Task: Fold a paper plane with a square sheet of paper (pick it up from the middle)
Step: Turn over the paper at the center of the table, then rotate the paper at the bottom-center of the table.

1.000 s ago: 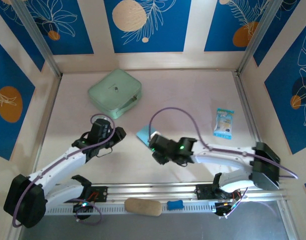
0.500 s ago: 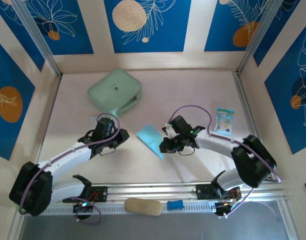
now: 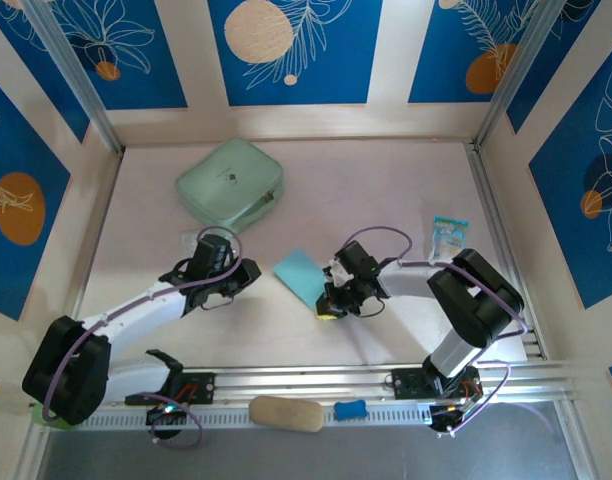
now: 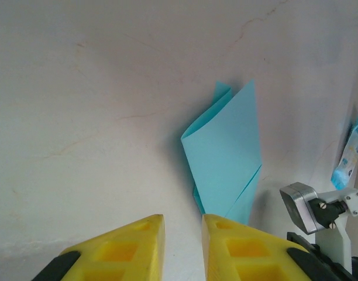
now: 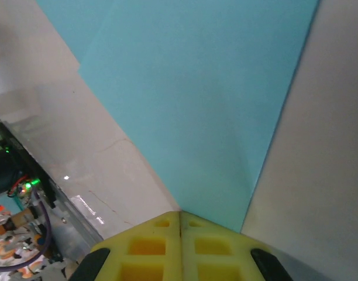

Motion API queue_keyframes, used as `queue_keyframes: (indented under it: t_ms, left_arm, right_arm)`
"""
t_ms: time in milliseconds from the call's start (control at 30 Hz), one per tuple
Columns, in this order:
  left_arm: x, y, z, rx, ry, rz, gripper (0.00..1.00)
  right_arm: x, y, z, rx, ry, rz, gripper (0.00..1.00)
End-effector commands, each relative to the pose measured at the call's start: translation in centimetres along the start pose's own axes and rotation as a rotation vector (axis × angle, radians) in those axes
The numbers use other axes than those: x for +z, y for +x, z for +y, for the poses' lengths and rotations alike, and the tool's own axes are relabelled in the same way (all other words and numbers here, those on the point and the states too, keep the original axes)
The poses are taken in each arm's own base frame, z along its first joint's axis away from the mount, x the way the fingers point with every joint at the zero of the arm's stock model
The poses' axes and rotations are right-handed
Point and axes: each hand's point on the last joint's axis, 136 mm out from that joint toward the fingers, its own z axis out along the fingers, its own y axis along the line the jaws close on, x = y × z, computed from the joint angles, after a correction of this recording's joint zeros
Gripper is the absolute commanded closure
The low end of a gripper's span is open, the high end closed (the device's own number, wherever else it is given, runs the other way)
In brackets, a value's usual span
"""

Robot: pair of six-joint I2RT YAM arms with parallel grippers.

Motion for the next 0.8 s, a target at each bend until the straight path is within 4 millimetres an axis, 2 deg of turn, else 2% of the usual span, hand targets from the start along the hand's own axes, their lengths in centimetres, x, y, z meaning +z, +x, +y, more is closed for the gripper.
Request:
queue_keyframes:
  t_ms: [0,67,233,367,500,633,700,767]
  left_arm:
    - [0.2,-0.2,-1.1,0.008,0.043,0.014,0.78]
    - [0.3,-0.1,-1.5,0.017,0.053,0.029,0.77]
    - [1.0,0.4,-3.4,0.061,0.092,0.092,0.77]
    - [1.9,1.4,-5.5,0.129,0.129,0.180,0.79]
    - [2.7,2.1,-6.3,0.163,0.139,0.250,0.82]
    - [2.8,2.4,-6.7,0.171,0.153,0.277,0.82]
    - [2.7,2.7,-6.6,0.163,0.157,0.286,0.82]
    - [2.6,3.1,-6.2,0.152,0.154,0.285,0.82]
  right_arm:
    - [1.1,1.8,-3.1,0.168,0.076,0.017,0.97]
    - [1.4,2.0,-3.8,0.258,0.096,-0.010,0.97]
    - [1.7,2.3,-3.9,0.396,0.142,-0.119,0.97]
    - [1.6,2.7,-2.6,0.510,0.150,-0.238,0.99]
    - [1.7,2.9,0.6,0.574,-0.002,-0.338,0.98]
    - [-0.4,2.2,2.8,0.492,-0.033,-0.426,0.93]
    - [-1.7,1.6,4.0,0.365,-0.044,-0.425,0.91]
    - [-2.4,1.1,3.9,0.277,-0.022,-0.387,0.91]
